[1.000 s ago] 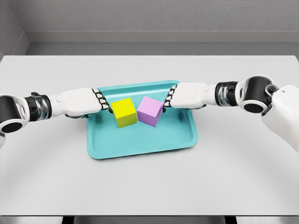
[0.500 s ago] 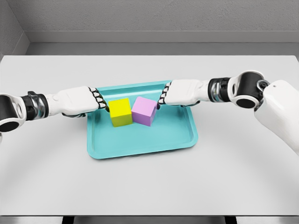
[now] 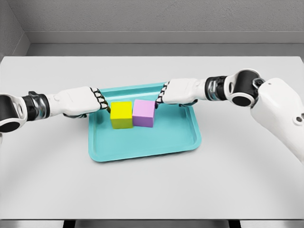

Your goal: Push two cubes

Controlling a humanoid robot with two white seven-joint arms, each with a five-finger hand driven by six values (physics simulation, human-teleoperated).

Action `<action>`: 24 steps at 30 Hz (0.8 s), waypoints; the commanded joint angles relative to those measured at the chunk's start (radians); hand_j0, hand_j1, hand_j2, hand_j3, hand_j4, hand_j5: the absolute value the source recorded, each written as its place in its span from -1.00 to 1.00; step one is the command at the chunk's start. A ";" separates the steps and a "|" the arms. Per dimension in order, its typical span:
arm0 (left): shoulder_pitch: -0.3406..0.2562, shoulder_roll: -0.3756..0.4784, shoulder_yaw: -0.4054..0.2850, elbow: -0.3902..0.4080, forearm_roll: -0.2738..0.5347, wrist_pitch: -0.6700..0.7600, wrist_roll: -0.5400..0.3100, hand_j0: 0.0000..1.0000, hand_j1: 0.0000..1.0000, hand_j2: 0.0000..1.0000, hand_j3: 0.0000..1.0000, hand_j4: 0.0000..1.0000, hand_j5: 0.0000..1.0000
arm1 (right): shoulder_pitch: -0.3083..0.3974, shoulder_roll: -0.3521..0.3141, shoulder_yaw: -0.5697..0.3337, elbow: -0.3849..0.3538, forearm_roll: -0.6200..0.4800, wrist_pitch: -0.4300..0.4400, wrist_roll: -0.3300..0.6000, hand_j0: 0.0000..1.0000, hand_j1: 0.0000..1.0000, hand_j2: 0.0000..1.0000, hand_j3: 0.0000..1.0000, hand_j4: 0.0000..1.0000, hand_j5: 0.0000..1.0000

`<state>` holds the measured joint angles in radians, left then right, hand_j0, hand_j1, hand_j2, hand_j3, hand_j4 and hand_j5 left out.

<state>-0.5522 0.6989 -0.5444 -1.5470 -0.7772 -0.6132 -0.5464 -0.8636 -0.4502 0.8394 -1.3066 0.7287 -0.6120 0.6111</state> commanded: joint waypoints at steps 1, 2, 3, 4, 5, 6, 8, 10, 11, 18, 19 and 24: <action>0.000 -0.002 0.000 0.001 0.004 0.002 0.000 0.57 0.57 0.57 0.57 0.57 0.57 | -0.003 0.016 0.004 0.018 0.000 0.001 0.000 0.51 0.51 0.51 0.51 0.51 0.51; 0.000 -0.003 0.000 0.001 0.004 0.002 0.000 0.57 0.57 0.57 0.57 0.57 0.57 | -0.009 0.018 0.006 0.026 0.000 0.001 0.000 0.51 0.51 0.51 0.51 0.51 0.51; 0.000 -0.003 0.000 0.001 0.004 0.002 0.000 0.57 0.57 0.57 0.57 0.57 0.57 | -0.011 0.025 0.006 0.035 0.000 0.001 0.000 0.51 0.51 0.51 0.51 0.51 0.51; 0.000 -0.003 0.000 0.001 0.004 0.002 0.000 0.57 0.57 0.57 0.57 0.57 0.57 | -0.012 0.028 0.006 0.038 0.000 0.001 0.000 0.51 0.51 0.51 0.51 0.51 0.51; 0.000 -0.003 0.000 -0.001 0.004 0.002 0.000 0.57 0.57 0.57 0.57 0.57 0.57 | -0.012 0.028 0.006 0.038 0.000 0.001 0.000 0.51 0.51 0.51 0.51 0.51 0.51; 0.000 -0.003 0.000 -0.001 0.004 0.002 0.000 0.57 0.57 0.57 0.57 0.57 0.57 | -0.012 0.028 0.006 0.038 0.000 0.001 0.000 0.51 0.51 0.51 0.51 0.51 0.51; -0.002 -0.003 0.000 0.001 0.004 0.002 0.000 0.57 0.57 0.57 0.57 0.57 0.57 | -0.011 0.025 0.006 0.036 0.000 0.001 0.000 0.51 0.51 0.51 0.51 0.51 0.51; 0.000 -0.003 0.000 0.001 0.004 0.002 0.000 0.57 0.57 0.57 0.57 0.57 0.57 | -0.009 0.016 0.006 0.035 0.001 0.001 0.000 0.51 0.51 0.51 0.51 0.51 0.51; 0.000 -0.003 0.000 0.001 0.004 0.002 -0.004 0.57 0.57 0.57 0.57 0.57 0.57 | -0.009 0.007 0.006 0.035 0.000 0.001 0.000 0.51 0.51 0.51 0.51 0.51 0.51; 0.002 -0.003 0.001 -0.002 0.006 0.002 -0.027 0.38 0.38 0.38 0.38 0.38 0.38 | -0.012 -0.099 0.000 -0.074 -0.017 0.001 0.000 0.54 0.54 0.54 0.54 0.54 0.54; 0.002 -0.002 0.001 -0.002 0.006 0.002 -0.027 0.38 0.38 0.38 0.38 0.38 0.38 | -0.012 -0.143 -0.010 -0.132 -0.035 0.001 0.000 0.56 0.56 0.56 0.56 0.56 0.56; 0.000 0.017 0.021 -0.001 0.012 0.002 -0.026 0.40 0.40 0.40 0.40 0.40 0.40 | 0.098 -0.424 -0.358 -0.287 -0.331 0.001 0.000 1.00 1.00 1.00 1.00 1.00 1.00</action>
<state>-0.5538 0.7095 -0.5313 -1.5489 -0.7706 -0.6131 -0.5726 -0.7302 -0.7795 0.6082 -1.5481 0.5036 -0.6145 0.6115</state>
